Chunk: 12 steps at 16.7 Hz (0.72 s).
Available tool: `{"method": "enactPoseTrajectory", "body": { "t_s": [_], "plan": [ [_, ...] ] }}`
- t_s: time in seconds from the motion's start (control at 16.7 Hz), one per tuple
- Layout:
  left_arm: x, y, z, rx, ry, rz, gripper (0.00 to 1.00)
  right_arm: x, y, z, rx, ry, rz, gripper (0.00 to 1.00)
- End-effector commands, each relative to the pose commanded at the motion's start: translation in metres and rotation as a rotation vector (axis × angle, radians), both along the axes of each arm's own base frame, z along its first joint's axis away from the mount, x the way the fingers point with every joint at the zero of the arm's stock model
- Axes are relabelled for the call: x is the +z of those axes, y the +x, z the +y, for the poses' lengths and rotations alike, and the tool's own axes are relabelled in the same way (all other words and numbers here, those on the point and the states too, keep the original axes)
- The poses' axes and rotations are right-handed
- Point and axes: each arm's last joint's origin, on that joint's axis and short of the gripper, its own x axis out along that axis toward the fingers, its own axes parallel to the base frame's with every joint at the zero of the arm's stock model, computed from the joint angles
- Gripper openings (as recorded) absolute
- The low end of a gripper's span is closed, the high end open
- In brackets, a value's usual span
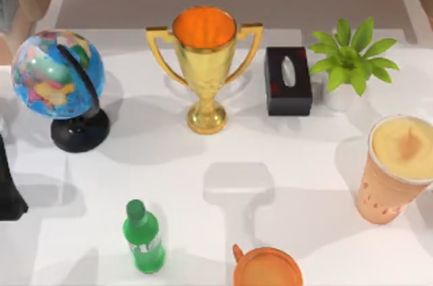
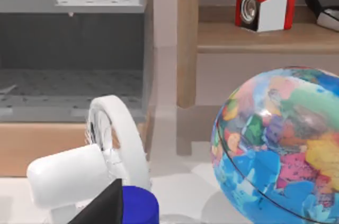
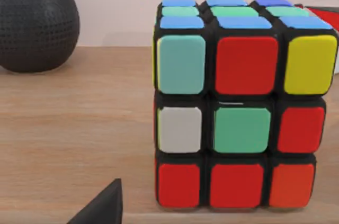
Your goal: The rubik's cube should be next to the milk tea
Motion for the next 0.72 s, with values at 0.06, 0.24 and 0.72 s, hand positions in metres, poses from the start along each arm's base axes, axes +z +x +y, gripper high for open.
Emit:
{"method": "enactPoseTrajectory", "body": {
  "t_s": [0.06, 0.24, 0.72],
  "plan": [
    [0.0, 0.0, 0.0, 0.0, 0.0, 0.0, 1.0, -0.001, 0.003, 0.003, 0.0, 0.0, 0.0, 1.0],
    [0.0, 0.0, 0.0, 0.0, 0.0, 0.0, 1.0, -0.001, 0.004, 0.004, 0.0, 0.0, 0.0, 1.0],
    [0.0, 0.0, 0.0, 0.0, 0.0, 0.0, 1.0, -0.001, 0.03, 0.01, 0.001, 0.0, 0.0, 1.0]
  ]
}}
